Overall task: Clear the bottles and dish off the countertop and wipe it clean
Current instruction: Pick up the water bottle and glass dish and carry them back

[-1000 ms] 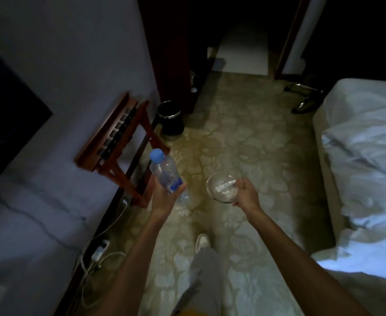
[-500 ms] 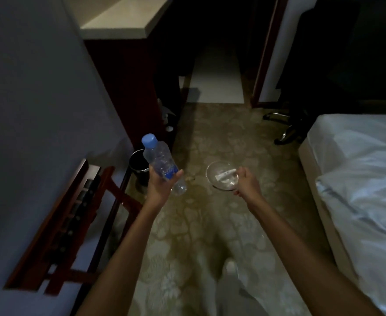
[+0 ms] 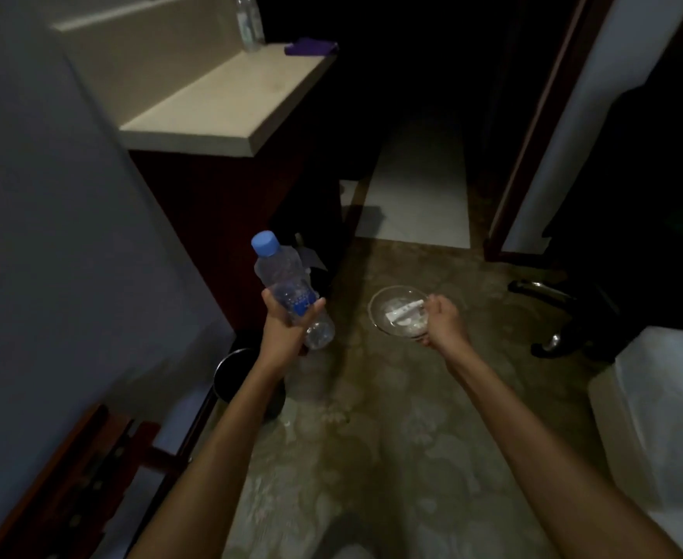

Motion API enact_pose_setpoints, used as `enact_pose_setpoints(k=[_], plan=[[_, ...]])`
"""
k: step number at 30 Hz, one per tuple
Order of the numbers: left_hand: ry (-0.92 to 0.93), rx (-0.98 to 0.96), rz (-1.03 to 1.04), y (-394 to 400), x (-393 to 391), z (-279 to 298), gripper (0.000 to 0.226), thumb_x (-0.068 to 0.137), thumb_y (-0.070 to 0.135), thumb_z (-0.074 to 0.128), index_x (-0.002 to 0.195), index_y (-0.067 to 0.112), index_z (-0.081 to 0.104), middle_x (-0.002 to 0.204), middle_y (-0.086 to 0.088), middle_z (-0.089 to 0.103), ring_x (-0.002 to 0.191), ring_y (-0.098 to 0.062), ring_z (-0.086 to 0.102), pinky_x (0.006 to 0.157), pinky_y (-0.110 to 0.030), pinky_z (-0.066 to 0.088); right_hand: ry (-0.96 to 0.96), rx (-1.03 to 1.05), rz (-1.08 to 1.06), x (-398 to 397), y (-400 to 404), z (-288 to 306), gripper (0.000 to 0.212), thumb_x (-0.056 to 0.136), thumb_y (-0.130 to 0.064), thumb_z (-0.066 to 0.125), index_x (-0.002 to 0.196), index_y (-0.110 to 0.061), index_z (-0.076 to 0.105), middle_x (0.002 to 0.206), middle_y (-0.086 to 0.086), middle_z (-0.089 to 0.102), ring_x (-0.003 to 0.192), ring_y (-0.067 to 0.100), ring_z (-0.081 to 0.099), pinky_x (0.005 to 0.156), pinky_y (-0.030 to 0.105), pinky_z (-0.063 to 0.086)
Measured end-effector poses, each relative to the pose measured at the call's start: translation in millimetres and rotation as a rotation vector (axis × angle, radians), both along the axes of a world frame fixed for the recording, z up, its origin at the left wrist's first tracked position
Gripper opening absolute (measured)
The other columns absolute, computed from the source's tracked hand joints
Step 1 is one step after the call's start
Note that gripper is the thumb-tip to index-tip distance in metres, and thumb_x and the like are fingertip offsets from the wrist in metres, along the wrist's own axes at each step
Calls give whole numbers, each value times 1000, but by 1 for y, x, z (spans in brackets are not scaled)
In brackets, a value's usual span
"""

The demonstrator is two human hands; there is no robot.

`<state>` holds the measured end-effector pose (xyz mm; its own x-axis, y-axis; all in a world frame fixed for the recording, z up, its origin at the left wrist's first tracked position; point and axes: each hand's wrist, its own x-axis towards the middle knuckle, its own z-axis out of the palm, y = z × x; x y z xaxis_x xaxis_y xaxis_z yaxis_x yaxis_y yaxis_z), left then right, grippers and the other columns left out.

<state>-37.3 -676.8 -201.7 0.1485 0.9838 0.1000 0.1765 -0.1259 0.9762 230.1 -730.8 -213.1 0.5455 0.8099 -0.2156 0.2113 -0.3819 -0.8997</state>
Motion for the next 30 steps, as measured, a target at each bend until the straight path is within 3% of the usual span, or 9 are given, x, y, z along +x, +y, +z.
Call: enact_pose_setpoints(k=[2,5,9,12,17,20,25,30], plan=[[-1,18,8,54,20,11,68,90,34,81,136,18,33,127,-1,58,116,-8,66,100,-42,58,-5,16,17,21,54,7,33,111,-32,35,97,-15,59,83,9,64,55,17,59,37,20,42],[-18,61,13,139,48,21,71,88,35,83,137,13,36,125,-6,60,117,-18,67,100,-51,58,-33,44,57,46,134,15,34,112,-31,34,99,-11,59,80,8,62,51,16,54,36,18,39],[-28,101,27,250,94,33,63,90,40,79,133,25,36,124,5,56,118,-11,65,103,-47,56,-63,56,59,84,249,21,33,111,-30,36,98,-12,60,78,6,62,48,15,53,34,18,39],[-39,87,28,327,124,45,57,89,44,79,126,36,37,126,3,59,117,-9,67,103,-45,56,-102,36,76,114,328,36,36,112,-30,34,103,-9,62,81,10,64,51,17,54,34,17,38],[-24,131,53,442,168,80,61,89,36,80,131,20,39,121,8,57,115,-4,65,104,-41,56,-125,33,65,165,440,73,38,112,-37,32,104,-14,61,78,6,65,54,17,57,51,28,42],[-25,133,41,506,190,89,63,89,37,80,135,22,39,128,5,61,119,-6,65,104,-41,56,-81,64,78,192,507,84,36,111,-39,33,100,-18,60,88,8,69,61,17,62,49,25,41],[-48,180,106,608,233,107,63,91,36,79,140,25,40,134,5,62,123,-8,64,105,-36,53,-41,157,131,235,638,101,39,110,-41,35,91,-20,61,86,10,72,60,18,61,47,27,41],[-122,205,267,709,270,147,50,98,17,70,136,8,39,119,3,61,98,10,66,88,-17,55,-68,224,247,255,778,144,41,110,-35,36,94,-8,62,73,11,64,49,17,55,43,23,40]])
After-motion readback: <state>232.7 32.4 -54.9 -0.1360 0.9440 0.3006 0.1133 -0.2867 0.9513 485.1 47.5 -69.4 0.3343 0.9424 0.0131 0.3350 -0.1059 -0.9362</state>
